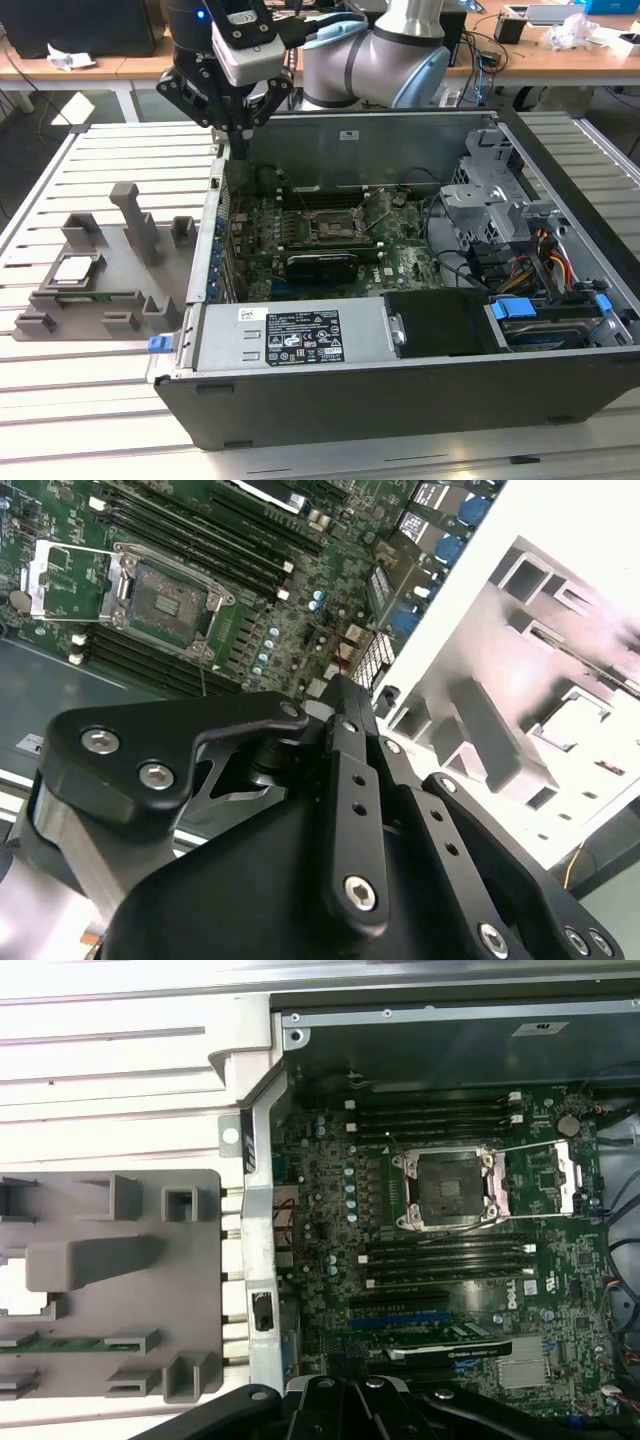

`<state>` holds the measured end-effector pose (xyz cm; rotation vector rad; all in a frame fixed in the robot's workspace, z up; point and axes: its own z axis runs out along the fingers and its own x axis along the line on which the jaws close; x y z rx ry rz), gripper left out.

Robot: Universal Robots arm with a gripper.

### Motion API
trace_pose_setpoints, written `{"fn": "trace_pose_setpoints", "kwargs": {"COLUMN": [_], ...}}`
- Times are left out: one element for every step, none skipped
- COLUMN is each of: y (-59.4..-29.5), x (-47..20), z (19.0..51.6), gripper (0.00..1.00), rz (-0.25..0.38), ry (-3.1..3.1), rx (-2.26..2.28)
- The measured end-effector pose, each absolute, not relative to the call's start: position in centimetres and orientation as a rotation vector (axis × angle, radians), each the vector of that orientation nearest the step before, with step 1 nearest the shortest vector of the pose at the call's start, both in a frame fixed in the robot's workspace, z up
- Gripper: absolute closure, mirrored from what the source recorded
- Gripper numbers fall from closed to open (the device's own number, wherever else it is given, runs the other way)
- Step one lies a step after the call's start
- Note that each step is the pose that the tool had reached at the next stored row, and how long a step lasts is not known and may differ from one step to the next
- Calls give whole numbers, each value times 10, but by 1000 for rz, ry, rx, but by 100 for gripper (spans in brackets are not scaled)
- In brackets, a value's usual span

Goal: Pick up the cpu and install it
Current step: 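Reach for the cpu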

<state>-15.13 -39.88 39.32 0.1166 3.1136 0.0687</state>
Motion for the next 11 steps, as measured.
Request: {"fn": "trace_pose_setpoints", "kwargs": {"y": [-399,-399,-399,-399,-399,-399,-399,-399,-399,-399,-399], "x": [-154,-156,-157,-158,-161,-162,-163,-165,-166,-169,-171], "z": [393,393,393,393,393,393,393,393,393,393,393], "gripper": [89,89,89,89,89,89,89,89,89,89,89], "rz": [68,69,69,69,69,69,69,69,69,69,69], "ry": [3114,3114,3114,3114,3114,3114,3114,3114,3114,3114,3114], "rx": [117,117,117,117,117,117,117,117,116,117,117]}}
